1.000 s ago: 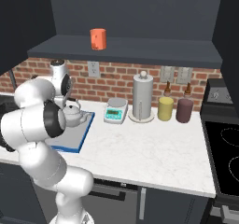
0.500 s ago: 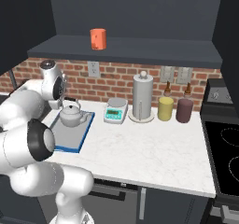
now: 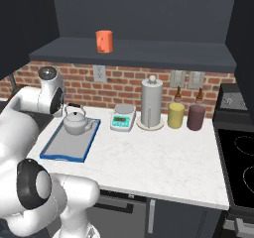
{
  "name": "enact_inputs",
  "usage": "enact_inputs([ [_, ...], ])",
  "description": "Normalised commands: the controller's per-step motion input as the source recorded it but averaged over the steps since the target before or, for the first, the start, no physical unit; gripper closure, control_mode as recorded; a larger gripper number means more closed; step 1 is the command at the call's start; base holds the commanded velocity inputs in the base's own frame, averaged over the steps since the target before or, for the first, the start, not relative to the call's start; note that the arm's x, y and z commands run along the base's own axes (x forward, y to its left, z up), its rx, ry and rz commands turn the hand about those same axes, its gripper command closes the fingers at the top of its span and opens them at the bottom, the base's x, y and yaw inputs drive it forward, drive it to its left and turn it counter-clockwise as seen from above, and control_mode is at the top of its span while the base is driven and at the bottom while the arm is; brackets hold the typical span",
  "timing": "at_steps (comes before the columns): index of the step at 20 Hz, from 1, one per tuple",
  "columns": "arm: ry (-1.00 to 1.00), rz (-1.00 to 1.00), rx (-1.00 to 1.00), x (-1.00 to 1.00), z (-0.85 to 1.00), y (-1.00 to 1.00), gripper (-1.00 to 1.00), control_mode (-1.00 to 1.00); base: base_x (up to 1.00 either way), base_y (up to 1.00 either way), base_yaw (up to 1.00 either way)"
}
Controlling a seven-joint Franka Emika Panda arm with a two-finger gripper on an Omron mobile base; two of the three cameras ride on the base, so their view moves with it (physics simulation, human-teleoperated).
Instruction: Pick the kettle from the counter and place it on the tray. Then pick the mug from the cabinet and place it on the tray. Then close the cabinet doors.
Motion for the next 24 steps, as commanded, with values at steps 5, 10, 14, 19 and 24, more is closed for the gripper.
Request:
enact_inputs([
  [5, -0.02, 0.32, -0.05, -0.38, 0.36, -0.15, -1.0, -1.0, 0.0, 0.0, 0.0],
  [10, -0.1, 0.28, -0.17, -0.38, 0.31, -0.19, -1.0, -1.0, 0.0, 0.0, 0.0],
  [14, -0.11, 0.11, -0.44, -0.26, 0.18, -0.21, -1.0, -1.0, 0.0, 0.0, 0.0],
  [19, -0.1, 0.09, -0.39, -0.17, 0.26, -0.21, -1.0, -1.0, 0.0, 0.0, 0.0],
  [24, -0.22, 0.09, -0.26, -0.22, 0.25, -0.32, -1.0, -1.0, 0.0, 0.0, 0.0],
])
